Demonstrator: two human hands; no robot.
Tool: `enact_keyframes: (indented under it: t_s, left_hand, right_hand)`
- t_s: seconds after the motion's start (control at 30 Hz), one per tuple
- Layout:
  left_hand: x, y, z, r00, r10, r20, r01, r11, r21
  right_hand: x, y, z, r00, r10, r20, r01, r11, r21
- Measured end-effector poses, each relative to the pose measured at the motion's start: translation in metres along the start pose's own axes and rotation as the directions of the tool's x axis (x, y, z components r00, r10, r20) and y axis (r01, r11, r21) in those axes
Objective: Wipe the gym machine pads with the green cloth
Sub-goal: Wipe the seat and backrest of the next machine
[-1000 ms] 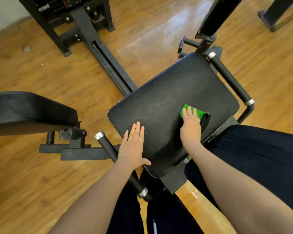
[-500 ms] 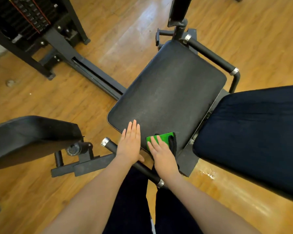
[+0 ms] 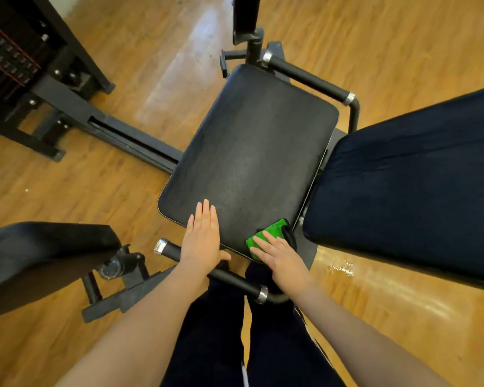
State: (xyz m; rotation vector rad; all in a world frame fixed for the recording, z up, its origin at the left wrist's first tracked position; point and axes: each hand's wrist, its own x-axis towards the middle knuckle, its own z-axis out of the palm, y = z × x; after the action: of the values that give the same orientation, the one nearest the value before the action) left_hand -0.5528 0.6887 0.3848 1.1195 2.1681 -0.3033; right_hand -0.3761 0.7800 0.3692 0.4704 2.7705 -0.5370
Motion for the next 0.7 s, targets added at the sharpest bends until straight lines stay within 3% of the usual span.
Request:
enact_keyframes:
  t_s: [0.07, 0.13, 0.23, 0.4, 0.53, 0.7]
  left_hand:
    - [0.007, 0.0, -0.007, 1.0, 0.012, -0.023, -0.011, 1.0, 0.004]
    - [0.019, 0.0, -0.017, 0.998, 0.045, -0.034, -0.043, 0.998, 0.044]
    - [0.039, 0.004, -0.032, 0.995, 0.099, -0.001, -0.098, 0.987, 0.129]
    - [0.076, 0.015, -0.058, 0.999, 0.045, 0.013, -0.047, 0.992, 0.114]
    - [0.089, 0.02, -0.061, 0.997, -0.009, 0.076, 0.0, 0.994, 0.111]
    - [0.091, 0.022, -0.06, 0.994, -0.042, 0.105, 0.027, 0.989, 0.144]
  right_hand:
    - [0.009, -0.008, -0.005, 0.982, 0.152, -0.11, -0.134, 0.979, 0.153]
    - [0.027, -0.006, -0.023, 0.921, 0.316, -0.229, -0.248, 0.927, 0.281]
    - [0.06, 0.011, -0.06, 0.871, 0.346, -0.35, -0.255, 0.925, 0.281]
    - [0.119, 0.067, -0.101, 0.85, 0.453, -0.268, -0.418, 0.891, 0.18]
    - [0.137, 0.097, -0.087, 0.86, 0.486, -0.155, -0.476, 0.874, 0.098]
    - [0.107, 0.064, -0.045, 0.833, 0.502, -0.233, -0.473, 0.864, 0.174]
